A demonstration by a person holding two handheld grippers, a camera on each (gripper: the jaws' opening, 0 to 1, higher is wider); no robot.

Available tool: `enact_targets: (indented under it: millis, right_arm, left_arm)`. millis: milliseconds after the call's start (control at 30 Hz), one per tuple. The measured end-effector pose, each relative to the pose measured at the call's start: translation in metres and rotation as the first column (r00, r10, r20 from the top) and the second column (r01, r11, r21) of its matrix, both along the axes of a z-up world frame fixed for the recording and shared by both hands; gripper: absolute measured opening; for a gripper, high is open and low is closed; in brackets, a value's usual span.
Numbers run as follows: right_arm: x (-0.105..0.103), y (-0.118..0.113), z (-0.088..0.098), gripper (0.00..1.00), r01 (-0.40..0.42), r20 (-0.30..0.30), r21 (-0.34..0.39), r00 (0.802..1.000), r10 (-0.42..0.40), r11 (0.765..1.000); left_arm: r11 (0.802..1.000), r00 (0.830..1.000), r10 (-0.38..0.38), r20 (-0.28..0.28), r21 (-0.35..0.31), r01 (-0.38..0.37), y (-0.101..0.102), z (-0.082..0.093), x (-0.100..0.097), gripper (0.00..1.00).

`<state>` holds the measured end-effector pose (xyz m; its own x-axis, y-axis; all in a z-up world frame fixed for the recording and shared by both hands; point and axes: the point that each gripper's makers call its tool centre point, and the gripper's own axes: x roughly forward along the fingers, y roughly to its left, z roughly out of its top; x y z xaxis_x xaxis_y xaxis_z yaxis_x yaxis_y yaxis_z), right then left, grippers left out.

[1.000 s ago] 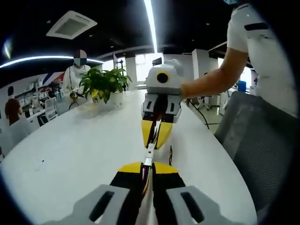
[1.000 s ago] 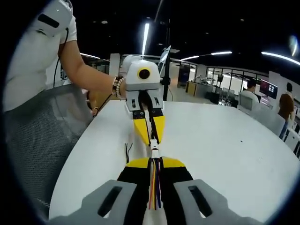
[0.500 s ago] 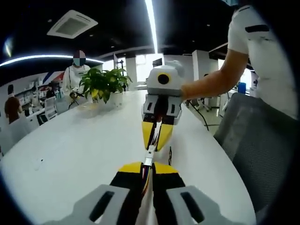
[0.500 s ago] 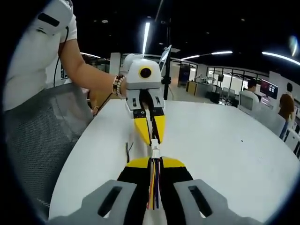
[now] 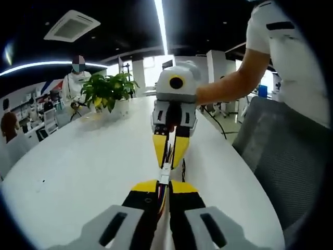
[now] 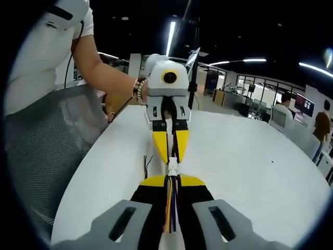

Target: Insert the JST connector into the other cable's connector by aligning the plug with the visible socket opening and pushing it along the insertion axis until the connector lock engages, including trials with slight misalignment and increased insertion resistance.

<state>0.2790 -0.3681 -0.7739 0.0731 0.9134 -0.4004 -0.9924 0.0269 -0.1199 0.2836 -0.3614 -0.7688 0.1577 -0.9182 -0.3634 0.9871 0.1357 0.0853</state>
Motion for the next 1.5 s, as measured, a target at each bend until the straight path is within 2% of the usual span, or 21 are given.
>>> enact_targets:
  millis: [133, 200, 267, 600, 967, 1000, 1100, 1267, 1500]
  right_arm:
    - [0.003, 0.001, 0.002, 0.03, 0.004, 0.006, 0.006, 1.000, -0.004, 1.000]
    - [0.001, 0.004, 0.003, 0.03, -0.008, 0.005, 0.012, 1.000, 0.008, 1.000]
    - [0.002, 0.004, -0.002, 0.03, -0.013, 0.032, -0.028, 0.999, 0.014, 1.000]
    - [0.001, 0.003, -0.002, 0.03, -0.009, 0.003, -0.017, 1.000, 0.009, 1.000]
    - [0.002, 0.002, -0.008, 0.02, 0.008, -0.019, -0.032, 1.000, -0.009, 0.999]
    - [0.002, 0.003, -0.007, 0.02, 0.008, -0.024, -0.024, 1.000, -0.008, 1.000]
    - [0.001, 0.003, -0.014, 0.02, 0.000, -0.018, -0.054, 1.000, -0.001, 0.999]
    - [0.000, 0.002, -0.016, 0.02, -0.001, -0.029, -0.050, 1.000, -0.001, 0.999]
    - [0.004, 0.001, -0.018, 0.03, 0.000, -0.015, -0.046, 1.000, -0.001, 0.999]
  left_arm:
    - [1.000, 1.000, 0.012, 0.000, -0.005, -0.012, -0.001, 0.002, 0.003, 0.00]
    - [1.000, 1.000, -0.009, -0.011, -0.019, 0.009, -0.006, 0.004, -0.002, 0.00]
    - [1.000, 1.000, -0.006, 0.009, 0.017, 0.006, -0.007, -0.001, -0.002, 0.00]
    - [1.000, 1.000, -0.008, -0.005, 0.004, 0.008, -0.004, -0.001, -0.002, 0.00]
    - [1.000, 1.000, -0.009, -0.014, 0.019, 0.009, -0.005, -0.006, 0.001, 0.00]
    - [1.000, 1.000, -0.006, -0.025, 0.000, 0.006, -0.008, -0.004, 0.001, 0.00]
    - [0.999, 1.000, -0.018, -0.010, 0.039, 0.019, -0.007, -0.010, 0.001, 0.00]
    - [0.999, 0.999, -0.024, -0.023, 0.037, 0.025, -0.007, -0.013, 0.000, 0.00]
    - [0.999, 1.000, -0.019, -0.014, 0.040, 0.020, -0.006, -0.016, 0.004, 0.00]
